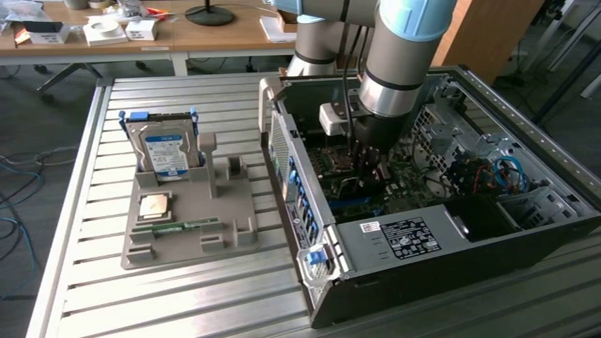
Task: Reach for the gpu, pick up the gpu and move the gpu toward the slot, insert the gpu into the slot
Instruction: 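Insert the gpu into the slot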
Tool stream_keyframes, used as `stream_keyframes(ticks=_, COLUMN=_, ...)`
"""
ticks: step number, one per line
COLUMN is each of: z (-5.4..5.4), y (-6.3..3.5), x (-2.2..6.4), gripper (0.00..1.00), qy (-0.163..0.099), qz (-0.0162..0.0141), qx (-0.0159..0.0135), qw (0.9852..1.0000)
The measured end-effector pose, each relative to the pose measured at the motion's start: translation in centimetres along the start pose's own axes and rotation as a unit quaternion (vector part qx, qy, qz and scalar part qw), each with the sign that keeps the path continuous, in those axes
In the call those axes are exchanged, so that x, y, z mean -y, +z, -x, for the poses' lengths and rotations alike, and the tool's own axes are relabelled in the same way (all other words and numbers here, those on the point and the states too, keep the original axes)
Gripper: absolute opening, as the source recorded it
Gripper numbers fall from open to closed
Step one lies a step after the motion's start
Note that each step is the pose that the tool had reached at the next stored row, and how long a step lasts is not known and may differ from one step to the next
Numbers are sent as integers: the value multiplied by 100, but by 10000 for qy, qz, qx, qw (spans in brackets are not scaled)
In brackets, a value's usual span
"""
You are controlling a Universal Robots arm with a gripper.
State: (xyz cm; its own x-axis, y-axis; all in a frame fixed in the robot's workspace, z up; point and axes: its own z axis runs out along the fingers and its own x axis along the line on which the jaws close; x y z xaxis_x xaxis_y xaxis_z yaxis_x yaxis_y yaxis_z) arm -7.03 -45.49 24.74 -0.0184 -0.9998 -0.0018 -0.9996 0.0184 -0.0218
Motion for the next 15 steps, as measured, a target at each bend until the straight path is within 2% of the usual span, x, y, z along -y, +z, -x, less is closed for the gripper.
stream_keyframes(ticks=15, z=0, y=0, x=-4, gripper=27, qy=-15, qz=-1, qx=0, qw=10000)
